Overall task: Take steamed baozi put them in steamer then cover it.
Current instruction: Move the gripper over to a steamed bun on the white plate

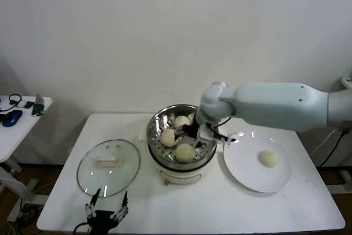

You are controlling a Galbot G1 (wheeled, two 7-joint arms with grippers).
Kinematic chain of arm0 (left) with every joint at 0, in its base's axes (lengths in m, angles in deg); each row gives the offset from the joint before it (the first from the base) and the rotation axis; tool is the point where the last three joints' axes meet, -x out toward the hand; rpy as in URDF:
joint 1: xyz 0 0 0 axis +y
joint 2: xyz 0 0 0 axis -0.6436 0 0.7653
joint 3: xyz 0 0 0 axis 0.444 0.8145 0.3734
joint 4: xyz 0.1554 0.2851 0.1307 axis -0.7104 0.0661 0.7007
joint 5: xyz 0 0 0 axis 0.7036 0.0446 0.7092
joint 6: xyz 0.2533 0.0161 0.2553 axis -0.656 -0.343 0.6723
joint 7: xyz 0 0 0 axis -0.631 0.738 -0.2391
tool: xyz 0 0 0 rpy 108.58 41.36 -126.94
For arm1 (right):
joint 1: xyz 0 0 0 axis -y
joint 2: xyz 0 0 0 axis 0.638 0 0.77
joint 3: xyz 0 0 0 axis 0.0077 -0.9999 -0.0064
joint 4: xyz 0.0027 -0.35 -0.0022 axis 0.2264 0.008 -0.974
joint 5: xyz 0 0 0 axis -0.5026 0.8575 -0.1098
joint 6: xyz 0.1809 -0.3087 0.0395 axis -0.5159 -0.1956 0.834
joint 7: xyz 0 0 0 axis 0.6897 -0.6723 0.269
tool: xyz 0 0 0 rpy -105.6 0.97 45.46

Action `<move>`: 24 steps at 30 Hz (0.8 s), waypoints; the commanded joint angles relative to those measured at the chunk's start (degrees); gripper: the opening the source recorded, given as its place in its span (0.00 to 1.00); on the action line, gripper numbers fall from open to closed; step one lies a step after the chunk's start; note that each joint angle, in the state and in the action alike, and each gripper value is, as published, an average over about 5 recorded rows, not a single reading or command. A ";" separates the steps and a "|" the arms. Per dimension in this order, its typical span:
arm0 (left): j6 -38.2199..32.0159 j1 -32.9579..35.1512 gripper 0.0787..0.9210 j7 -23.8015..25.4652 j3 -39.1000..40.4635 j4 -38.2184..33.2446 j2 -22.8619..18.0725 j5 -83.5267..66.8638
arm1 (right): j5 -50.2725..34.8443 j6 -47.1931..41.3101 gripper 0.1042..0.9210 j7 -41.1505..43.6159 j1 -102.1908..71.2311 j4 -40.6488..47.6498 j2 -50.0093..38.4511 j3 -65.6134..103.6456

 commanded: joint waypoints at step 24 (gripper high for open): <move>0.49 -1.32 0.88 0.47 -0.14 1.26 0.72 -0.41 | -11.42 -23.67 0.88 12.62 -13.14 15.86 -31.01 3.11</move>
